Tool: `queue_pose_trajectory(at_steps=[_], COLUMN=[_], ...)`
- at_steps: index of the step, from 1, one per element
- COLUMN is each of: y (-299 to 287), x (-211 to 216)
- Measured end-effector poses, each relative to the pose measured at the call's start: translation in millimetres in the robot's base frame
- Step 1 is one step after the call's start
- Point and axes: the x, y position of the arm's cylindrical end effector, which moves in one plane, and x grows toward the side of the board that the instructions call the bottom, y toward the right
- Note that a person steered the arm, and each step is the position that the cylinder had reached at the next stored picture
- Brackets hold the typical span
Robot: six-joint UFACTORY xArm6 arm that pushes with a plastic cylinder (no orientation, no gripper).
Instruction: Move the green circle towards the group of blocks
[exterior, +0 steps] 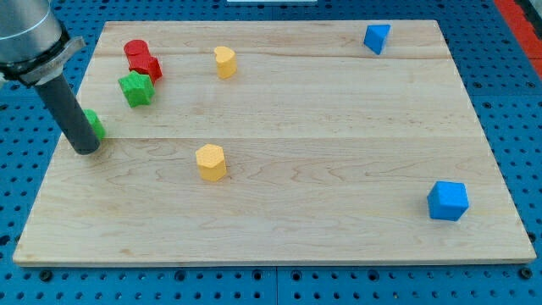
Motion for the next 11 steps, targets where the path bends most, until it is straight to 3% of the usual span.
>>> queue_pose_trajectory(at_steps=[2,6,11], y=[0,-59,-17], x=[-33,-30,-108])
